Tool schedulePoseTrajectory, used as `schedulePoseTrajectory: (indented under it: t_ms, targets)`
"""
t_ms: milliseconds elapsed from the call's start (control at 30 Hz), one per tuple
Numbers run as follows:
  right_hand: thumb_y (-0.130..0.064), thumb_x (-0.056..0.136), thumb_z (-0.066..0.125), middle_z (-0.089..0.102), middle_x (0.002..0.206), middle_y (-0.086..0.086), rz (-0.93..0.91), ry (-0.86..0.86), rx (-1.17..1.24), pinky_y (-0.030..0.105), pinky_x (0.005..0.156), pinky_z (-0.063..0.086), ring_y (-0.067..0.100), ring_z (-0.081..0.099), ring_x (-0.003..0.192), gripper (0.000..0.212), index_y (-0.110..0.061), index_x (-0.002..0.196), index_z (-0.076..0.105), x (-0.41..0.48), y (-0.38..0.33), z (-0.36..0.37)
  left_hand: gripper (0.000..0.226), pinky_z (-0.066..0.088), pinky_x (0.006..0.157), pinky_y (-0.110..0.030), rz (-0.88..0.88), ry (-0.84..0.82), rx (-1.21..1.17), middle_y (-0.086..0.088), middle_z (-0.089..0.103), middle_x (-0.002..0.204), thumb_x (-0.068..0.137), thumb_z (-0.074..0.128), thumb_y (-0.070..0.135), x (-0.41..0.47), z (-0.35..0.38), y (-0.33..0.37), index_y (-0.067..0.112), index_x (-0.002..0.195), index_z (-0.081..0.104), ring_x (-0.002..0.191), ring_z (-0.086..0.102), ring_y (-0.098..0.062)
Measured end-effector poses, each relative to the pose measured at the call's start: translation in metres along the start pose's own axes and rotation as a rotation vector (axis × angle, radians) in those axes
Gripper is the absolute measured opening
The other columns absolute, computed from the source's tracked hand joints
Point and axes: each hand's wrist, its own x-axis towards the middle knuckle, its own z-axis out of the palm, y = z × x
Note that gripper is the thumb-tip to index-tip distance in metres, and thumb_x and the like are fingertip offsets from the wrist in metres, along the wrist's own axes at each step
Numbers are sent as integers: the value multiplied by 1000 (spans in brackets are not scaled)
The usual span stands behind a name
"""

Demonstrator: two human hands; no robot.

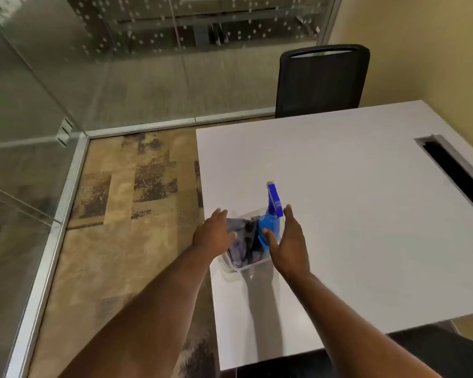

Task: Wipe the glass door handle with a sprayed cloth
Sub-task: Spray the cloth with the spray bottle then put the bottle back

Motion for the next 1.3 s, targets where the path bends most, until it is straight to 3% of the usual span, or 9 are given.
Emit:
schedulePoseTrajectory:
  t_ms: [200,367,500,600,733,900,1133,1200,1300]
  targets:
    - [-46,102,56,40,161,-4,44,-16,16,25,108,32,17,40,144,70,-27,161,23,15,4,9,67,35,113,-43,53,22,269,-9,47,150,95,59,38,27,10,5,17,155,35,137,43,-29]
    - [-39,102,58,53,145,-5,8,-5,15,22,100,35,15,48,131,57,-28,153,35,17,8,7,36,37,101,-41,66,80,406,-6,56,127,94,58,32,35,15,8,17,126,61,122,49,-26]
    - [-31,102,60,53,135,-9,5,-8,22,4,92,28,9,47,123,52,-27,149,39,13,6,6,31,39,96,-39,83,76,285,-6,61,119,92,56,31,32,12,10,15,117,63,113,54,-27]
    - [-35,102,59,46,150,-10,35,-9,25,13,105,30,7,42,133,61,-28,156,32,6,7,8,19,42,79,-34,71,37,163,-7,68,106,90,58,33,26,5,8,18,102,57,98,61,-28]
    - [-32,102,61,39,133,-22,44,55,69,-3,93,23,-9,34,118,57,-25,153,37,-10,-2,6,20,40,60,-30,61,-3,32,-1,64,87,85,62,37,15,-5,8,24,91,49,80,61,-24]
    - [-33,99,65,57,136,-1,106,146,-17,24,100,34,18,52,124,47,-18,141,52,-34,-9,10,28,31,57,-32,120,-15,-167,5,48,69,73,62,31,-5,-17,4,25,72,35,64,41,-20]
    - [-50,101,52,68,109,-12,155,30,190,27,90,54,7,65,101,33,-27,122,62,-57,-46,22,25,37,55,-33,179,-9,-295,3,51,68,78,69,27,-54,-35,12,27,74,45,60,44,-15]
    - [-50,103,48,70,102,-14,160,-17,265,20,86,54,4,67,96,29,-29,115,65,-58,-62,26,14,49,60,-35,209,5,-314,5,60,74,80,69,30,-68,-32,14,26,87,58,65,56,-14]
    - [-46,104,49,71,96,-14,149,-20,313,14,79,47,0,67,91,26,-29,108,67,-62,-84,27,35,62,77,-30,246,13,-443,8,72,95,83,69,26,-85,-29,14,29,117,66,88,70,-10]
